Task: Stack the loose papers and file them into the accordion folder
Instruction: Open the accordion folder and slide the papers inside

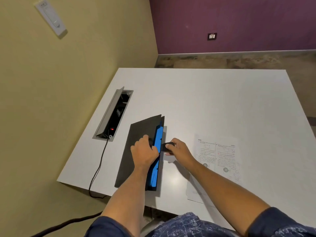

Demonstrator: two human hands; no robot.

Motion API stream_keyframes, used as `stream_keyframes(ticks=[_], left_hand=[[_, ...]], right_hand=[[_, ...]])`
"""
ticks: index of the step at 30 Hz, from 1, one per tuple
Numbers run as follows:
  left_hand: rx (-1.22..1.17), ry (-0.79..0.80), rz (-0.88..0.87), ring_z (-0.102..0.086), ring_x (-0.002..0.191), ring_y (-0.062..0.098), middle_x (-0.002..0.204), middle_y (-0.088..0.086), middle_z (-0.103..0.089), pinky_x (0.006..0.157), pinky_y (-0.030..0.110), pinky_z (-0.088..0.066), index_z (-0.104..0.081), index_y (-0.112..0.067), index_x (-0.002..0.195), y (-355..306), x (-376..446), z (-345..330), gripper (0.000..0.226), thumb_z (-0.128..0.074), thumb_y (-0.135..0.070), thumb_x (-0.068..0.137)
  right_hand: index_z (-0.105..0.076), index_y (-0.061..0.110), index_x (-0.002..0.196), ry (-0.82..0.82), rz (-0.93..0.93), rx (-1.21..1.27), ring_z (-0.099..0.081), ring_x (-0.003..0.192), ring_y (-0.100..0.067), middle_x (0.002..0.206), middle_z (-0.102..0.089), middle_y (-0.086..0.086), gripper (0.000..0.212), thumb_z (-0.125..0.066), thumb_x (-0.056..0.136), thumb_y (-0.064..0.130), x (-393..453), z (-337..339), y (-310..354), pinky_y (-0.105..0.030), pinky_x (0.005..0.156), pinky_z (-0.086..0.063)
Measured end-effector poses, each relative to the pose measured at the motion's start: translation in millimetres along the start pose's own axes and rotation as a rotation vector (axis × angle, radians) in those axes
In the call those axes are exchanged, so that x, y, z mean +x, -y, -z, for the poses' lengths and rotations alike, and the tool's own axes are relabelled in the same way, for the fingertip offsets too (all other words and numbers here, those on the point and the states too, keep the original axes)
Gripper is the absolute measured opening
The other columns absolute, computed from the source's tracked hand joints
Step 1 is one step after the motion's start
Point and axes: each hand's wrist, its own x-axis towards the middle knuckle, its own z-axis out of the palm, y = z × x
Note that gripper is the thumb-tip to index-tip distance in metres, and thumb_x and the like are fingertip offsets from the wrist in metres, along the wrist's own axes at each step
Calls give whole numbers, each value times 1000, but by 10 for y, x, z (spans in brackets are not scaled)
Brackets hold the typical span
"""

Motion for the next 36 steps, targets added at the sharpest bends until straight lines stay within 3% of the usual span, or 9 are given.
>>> stream_keyframes(ticks=[3, 6, 8, 10, 14, 18, 24, 31, 36], left_hand=[[-86, -15, -33, -65, 70, 23, 79, 5, -67, 74, 40, -59, -53, -15, 95, -100, 69, 118, 16, -61, -21, 83], [-171, 0, -38, -64, 69, 18, 79, 4, -66, 58, 27, -55, -55, -15, 99, -172, 133, 228, 18, -62, -23, 84], [-229, 11, -41, -62, 66, 16, 76, 2, -65, 55, 22, -46, -58, -15, 102, -211, 173, 288, 22, -62, -23, 82], [-307, 35, -25, -60, 64, 14, 72, -2, -63, 54, 21, -42, -60, -18, 102, -247, 216, 341, 24, -62, -23, 78], [-379, 101, -12, -57, 62, 19, 73, 6, -65, 56, 27, -46, -63, -17, 96, -275, 372, 477, 20, -66, -17, 76], [-430, 123, 7, -55, 59, 19, 64, 4, -61, 55, 27, -42, -67, -14, 92, -225, 543, 658, 19, -65, -13, 72], [-556, 182, 92, -54, 63, 21, 64, 5, -59, 65, 34, -44, -69, -16, 89, -88, 638, 826, 26, -58, -16, 65], [-652, 331, 134, -48, 52, 11, 55, -6, -61, 44, 23, -40, -72, -14, 95, -95, 586, 918, 41, -51, -3, 61], [-636, 437, 144, -50, 54, 18, 54, -3, -59, 49, 30, -43, -69, -13, 108, -211, 554, 835, 46, -49, 9, 72]], right_hand=[[-59, 17, 98, -82, 23, 111, -80, 82, -7, 97, -74, -1, 9, -59, 105, 24, -37, 64, 63, -21, 65, -63], [-55, 20, 116, -123, -69, 134, -80, 86, -19, 99, -74, -1, 15, -59, 104, 30, -71, 140, 95, -40, 71, -66], [-54, 23, 121, -142, -74, 86, -77, 82, -19, 98, -73, -2, 22, -63, 103, 31, -91, 203, 92, -38, 70, -66], [-61, 18, 119, -154, -51, 53, -75, 76, -16, 97, -75, -4, 22, -64, 103, 32, -103, 286, 75, -31, 70, -66], [-71, 8, 111, -212, -106, 111, -71, 71, -22, 84, -75, -9, 19, -63, 102, 23, -107, 483, 26, -45, 81, -65], [-73, 3, 111, -240, -123, 218, -69, 67, -20, 82, -74, -11, 17, -66, 101, 15, -131, 658, 3, -31, 67, -58], [-73, 2, 110, -249, -178, 340, -70, 69, -22, 88, -75, -18, 16, -71, 98, 12, -205, 942, -32, -28, 67, -63], [-73, 3, 109, -139, -307, 345, -56, 52, -15, 68, -65, -5, 16, -65, 102, 15, -270, 1102, -205, -25, 45, -47], [-69, 1, 114, -94, -334, 308, -67, 57, -15, 87, -76, -13, 17, -65, 102, 13, -276, 1089, -203, -21, 49, -56]])
